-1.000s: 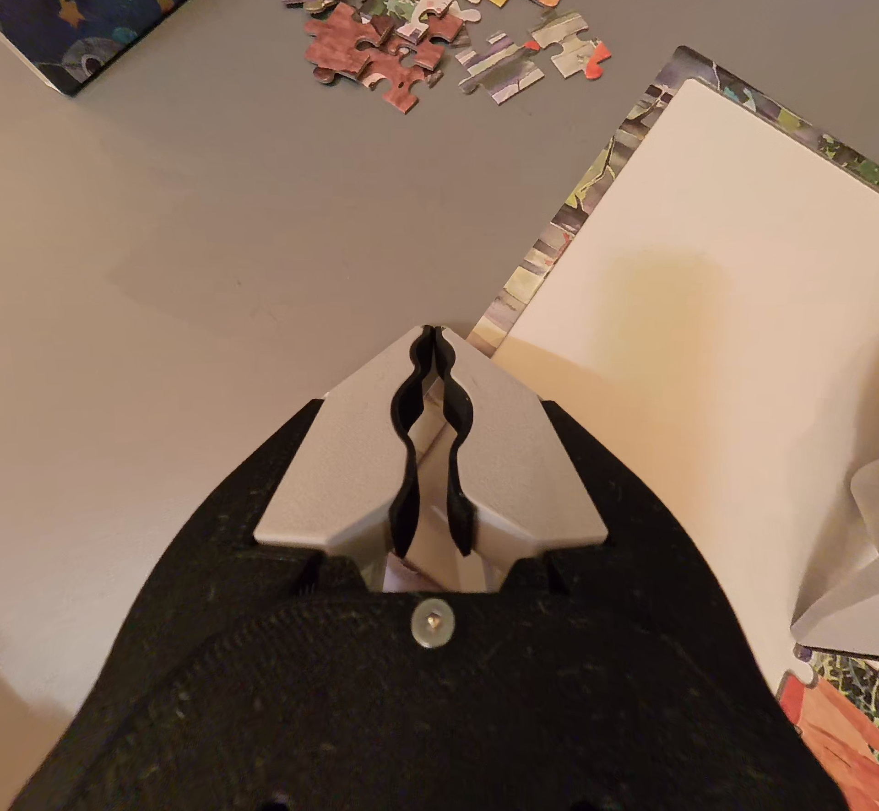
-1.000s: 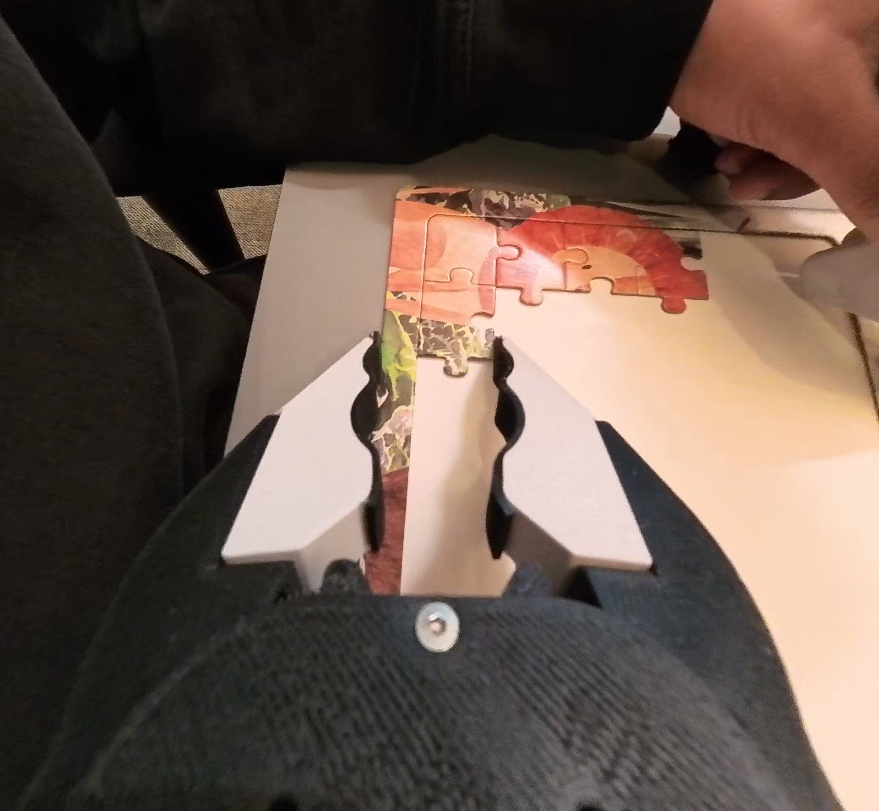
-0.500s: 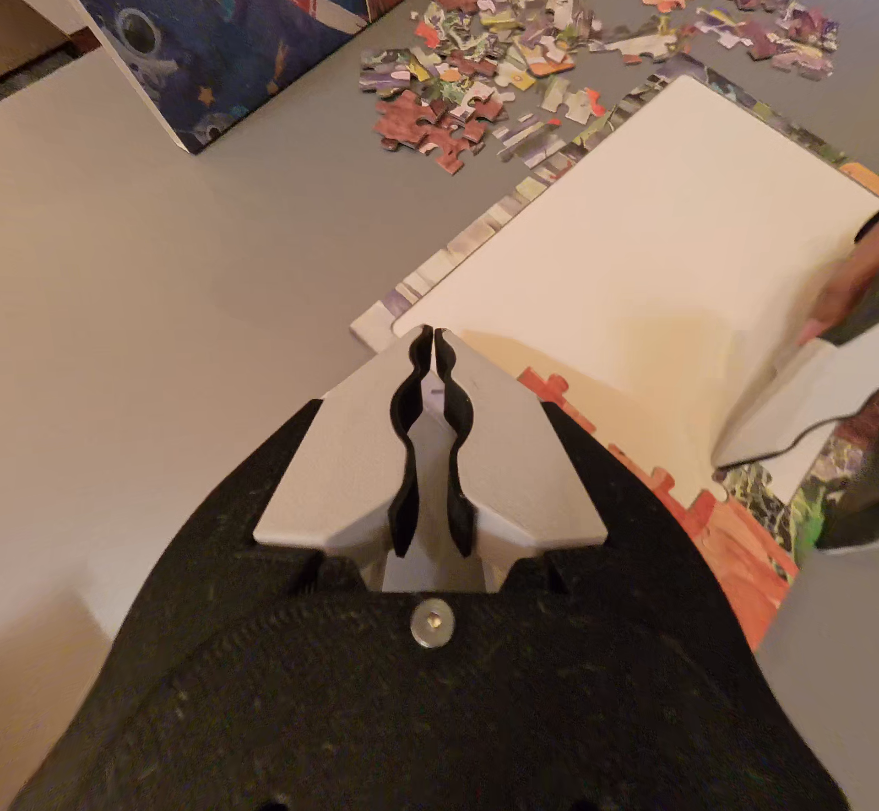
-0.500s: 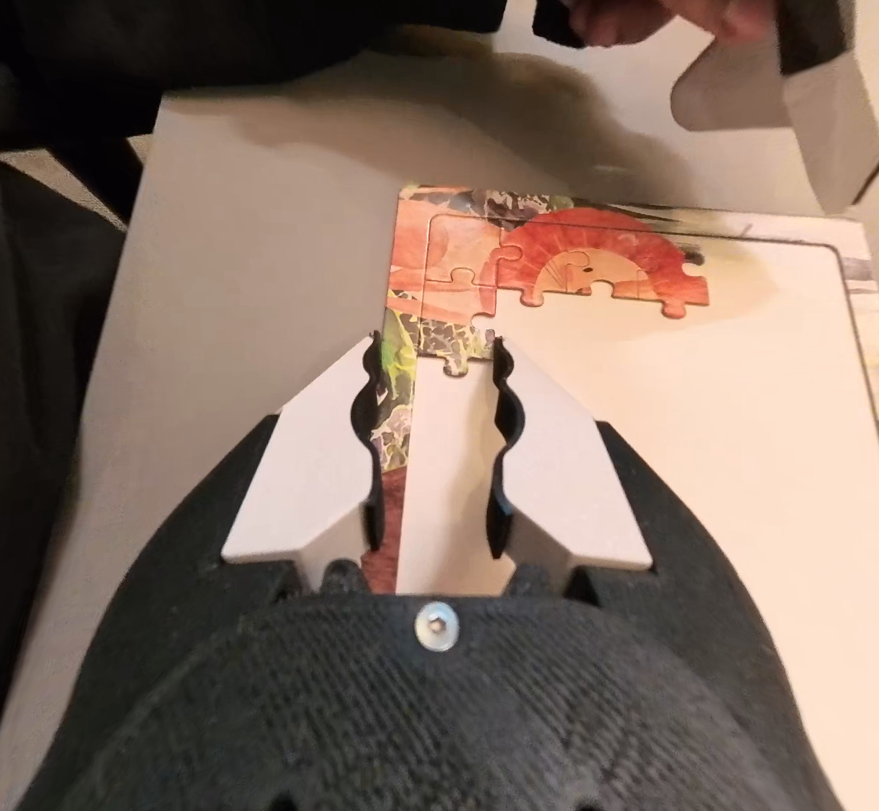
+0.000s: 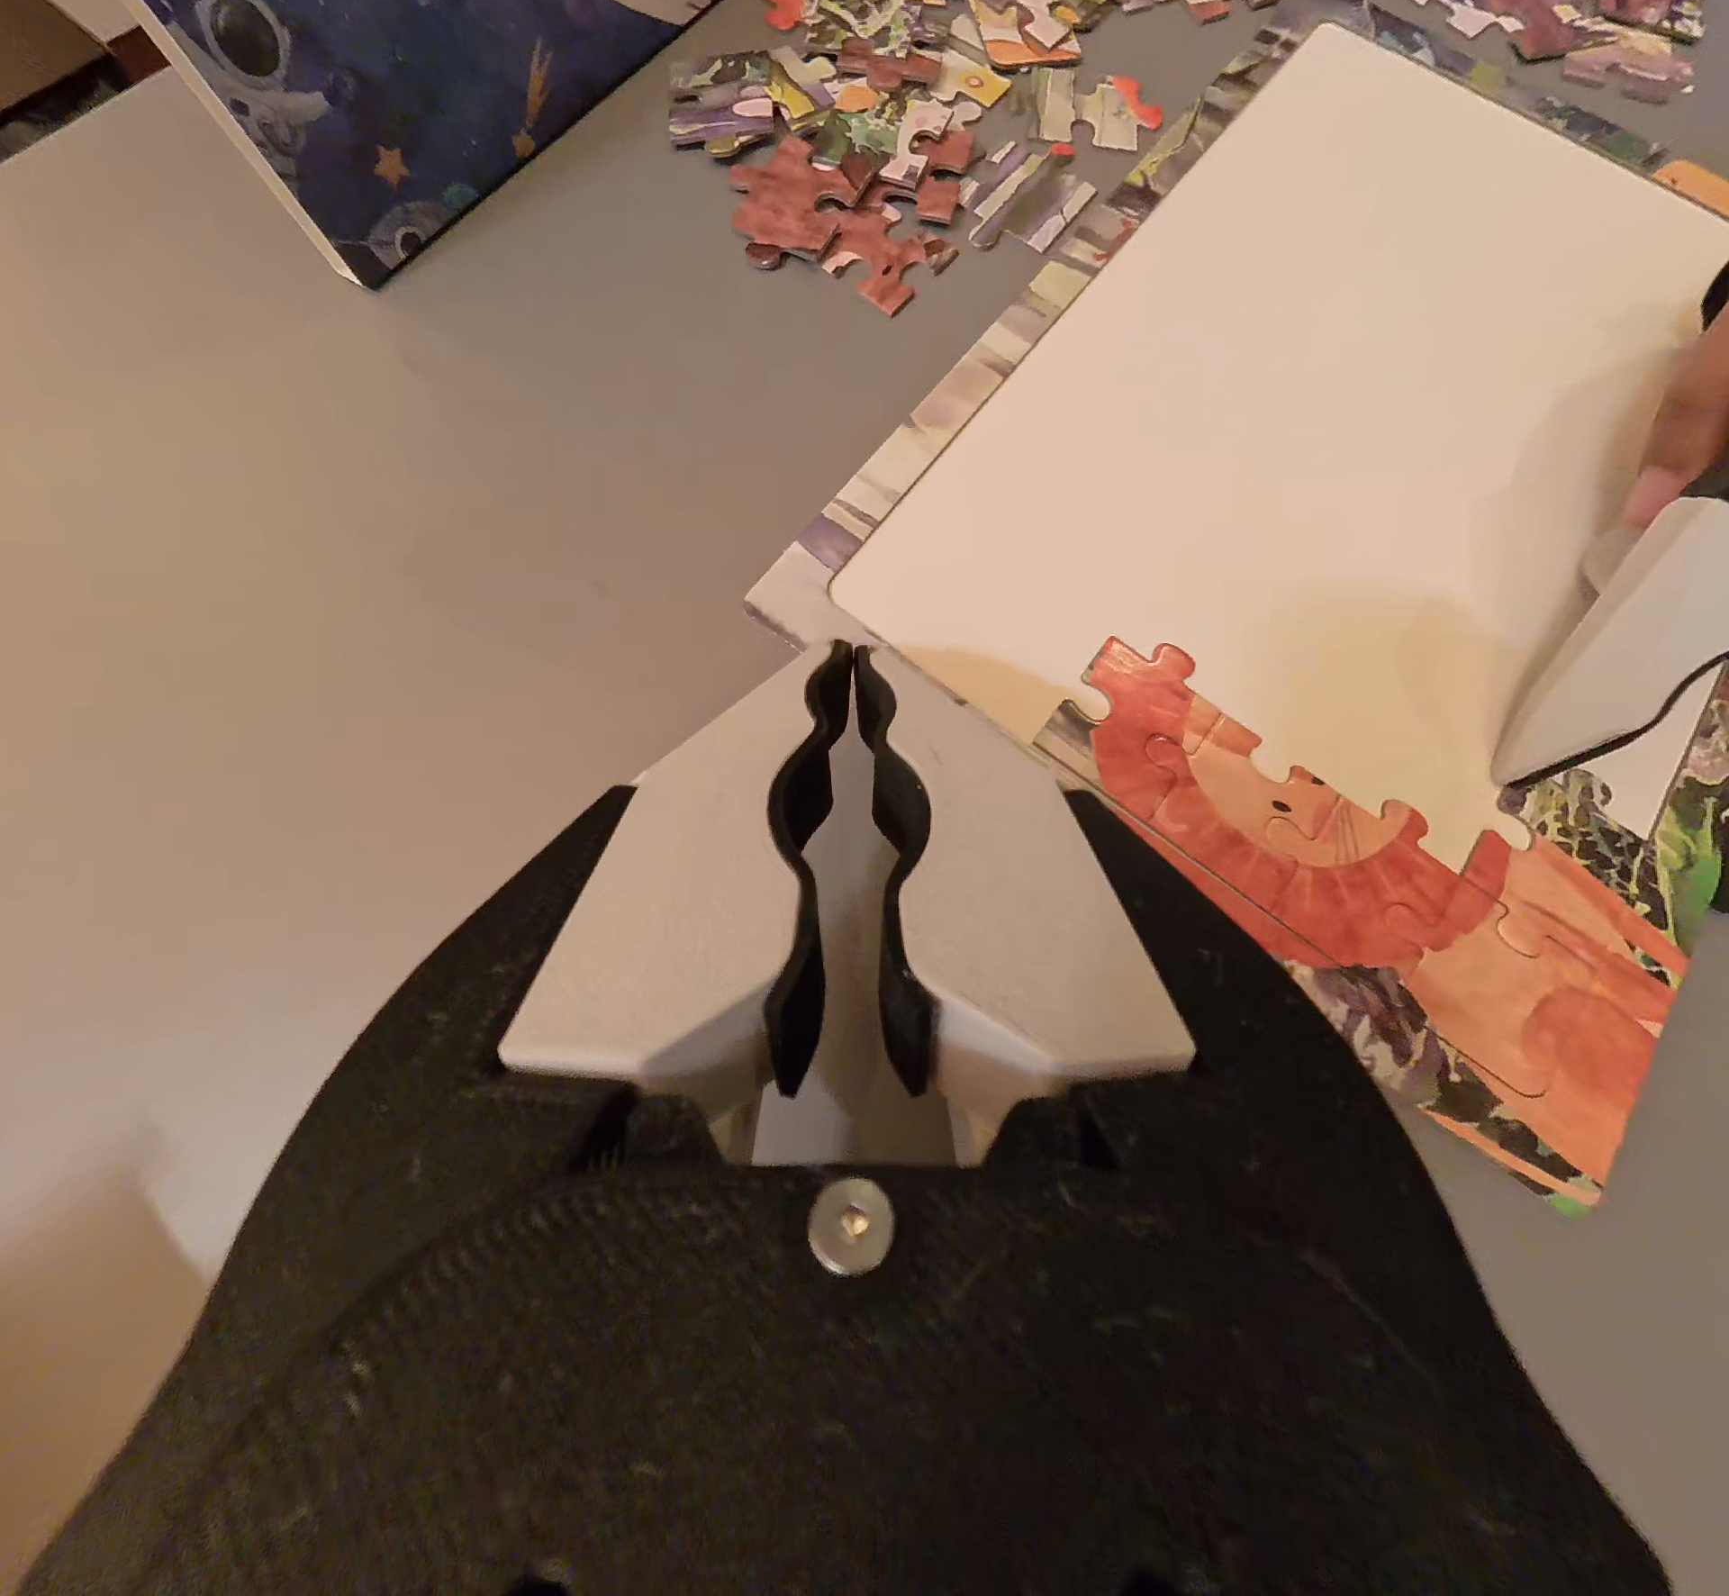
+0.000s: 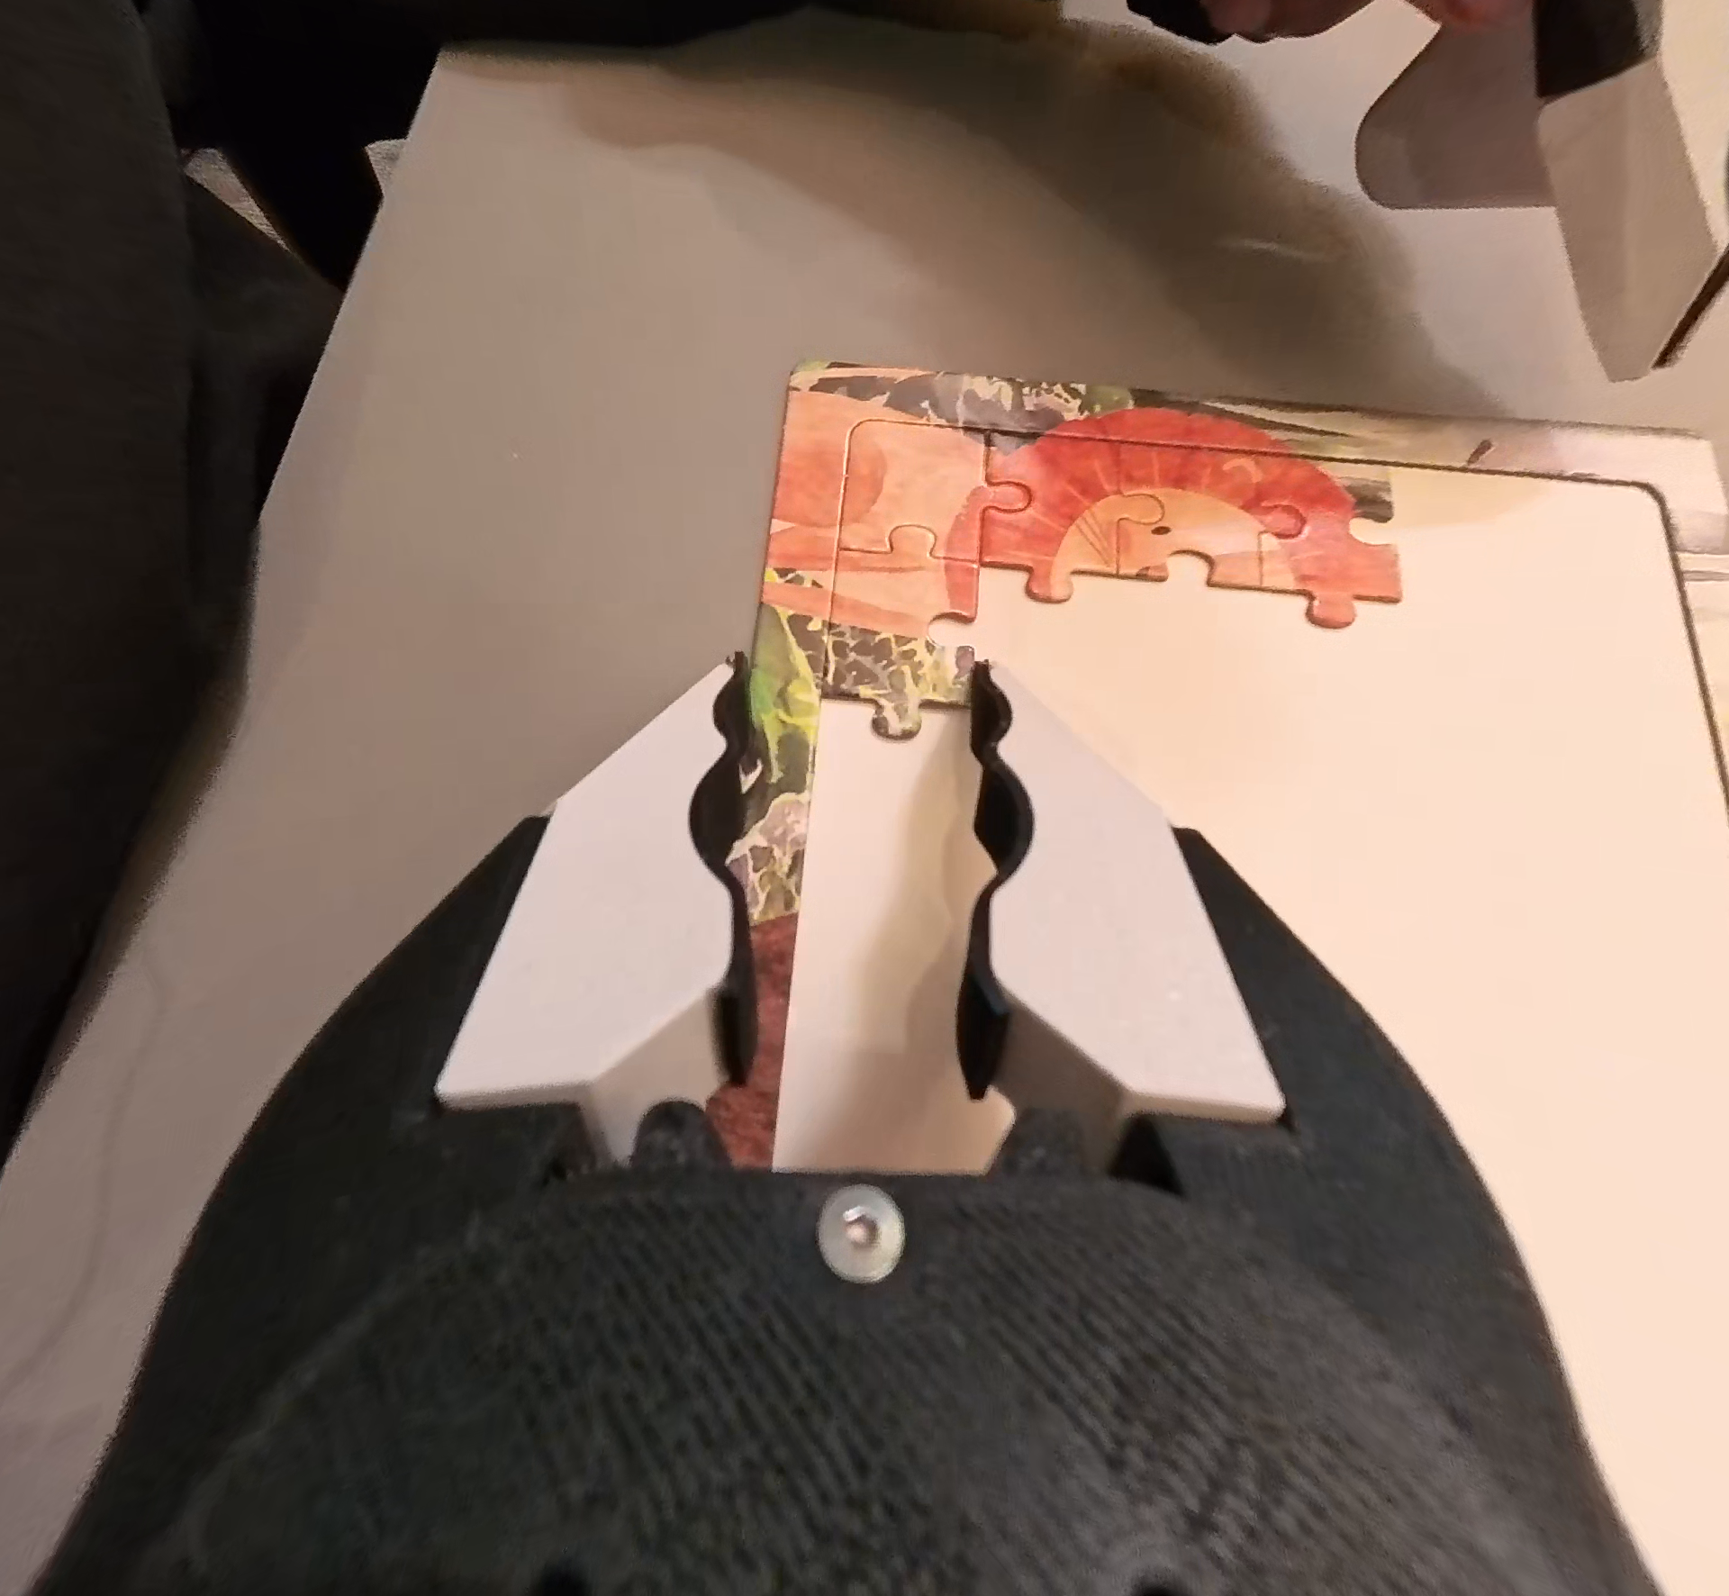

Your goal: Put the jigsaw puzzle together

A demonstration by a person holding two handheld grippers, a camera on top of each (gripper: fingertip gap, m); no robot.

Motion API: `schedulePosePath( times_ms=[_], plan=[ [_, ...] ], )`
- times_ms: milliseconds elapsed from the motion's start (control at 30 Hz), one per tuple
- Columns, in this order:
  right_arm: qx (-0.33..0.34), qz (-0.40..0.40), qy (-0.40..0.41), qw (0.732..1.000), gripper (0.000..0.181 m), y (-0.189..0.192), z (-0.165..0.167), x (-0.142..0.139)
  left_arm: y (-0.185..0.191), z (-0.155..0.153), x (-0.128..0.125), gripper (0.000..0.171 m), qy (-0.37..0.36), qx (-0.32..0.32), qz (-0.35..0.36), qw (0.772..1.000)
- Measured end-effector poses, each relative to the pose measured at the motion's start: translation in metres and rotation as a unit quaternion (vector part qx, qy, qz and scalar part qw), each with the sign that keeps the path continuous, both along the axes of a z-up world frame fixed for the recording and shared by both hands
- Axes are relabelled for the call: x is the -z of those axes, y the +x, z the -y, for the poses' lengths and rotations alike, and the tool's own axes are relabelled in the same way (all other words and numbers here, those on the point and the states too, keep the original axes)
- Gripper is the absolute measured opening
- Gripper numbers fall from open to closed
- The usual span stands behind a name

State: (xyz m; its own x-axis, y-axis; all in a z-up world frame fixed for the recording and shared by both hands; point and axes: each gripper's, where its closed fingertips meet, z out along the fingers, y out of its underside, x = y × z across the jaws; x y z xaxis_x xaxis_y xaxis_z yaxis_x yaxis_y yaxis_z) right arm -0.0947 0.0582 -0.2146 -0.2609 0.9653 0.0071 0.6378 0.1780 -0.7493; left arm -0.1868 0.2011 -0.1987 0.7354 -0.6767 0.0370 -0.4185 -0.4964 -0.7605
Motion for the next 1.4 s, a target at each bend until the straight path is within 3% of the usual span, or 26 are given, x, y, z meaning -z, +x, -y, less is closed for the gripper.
schedulePosePath(
  times_ms=[267, 333, 433, 533, 700, 867, 1033, 1300, 1400],
  plan=[
    [-0.009, 0.000, -0.015, 1.000, 0.053, 0.007, 0.006, -0.003, 0.004, 0.002, 0.007, 0.000, -0.007, 0.008, -0.011, 1.000],
    [0.011, -0.037, -0.007, 0.999, 0.056, 0.008, -0.003, -0.017, 0.004, 0.002, 0.010, 0.000, -0.011, 0.007, -0.015, 1.000],
    [0.080, -0.137, 0.002, 0.987, 0.055, 0.016, -0.036, -0.060, 0.004, 0.002, 0.011, 0.000, -0.011, 0.007, -0.012, 1.000],
    [0.196, -0.228, 0.018, 0.953, 0.053, 0.047, -0.091, -0.101, 0.005, 0.001, 0.010, 0.000, -0.009, 0.007, -0.011, 1.000],
    [0.308, -0.325, 0.007, 0.894, 0.045, 0.108, -0.139, -0.130, 0.006, 0.000, 0.007, 0.000, 0.002, 0.006, -0.006, 1.000],
    [0.358, -0.325, 0.019, 0.875, 0.038, 0.132, -0.159, -0.125, 0.006, -0.001, 0.005, 0.000, 0.006, 0.005, -0.004, 1.000],
    [0.358, -0.339, -0.031, 0.869, 0.037, 0.120, -0.154, -0.120, 0.006, 0.000, 0.007, 0.000, 0.005, 0.010, -0.012, 1.000],
    [0.337, -0.270, -0.018, 0.902, 0.034, 0.094, -0.142, -0.094, 0.001, 0.002, 0.010, 0.001, 0.006, 0.014, -0.040, 0.999],
    [0.296, -0.228, -0.036, 0.927, 0.015, 0.071, -0.125, -0.081, -0.006, 0.011, 0.012, 0.000, -0.006, 0.046, -0.077, 0.996]
  ],
)
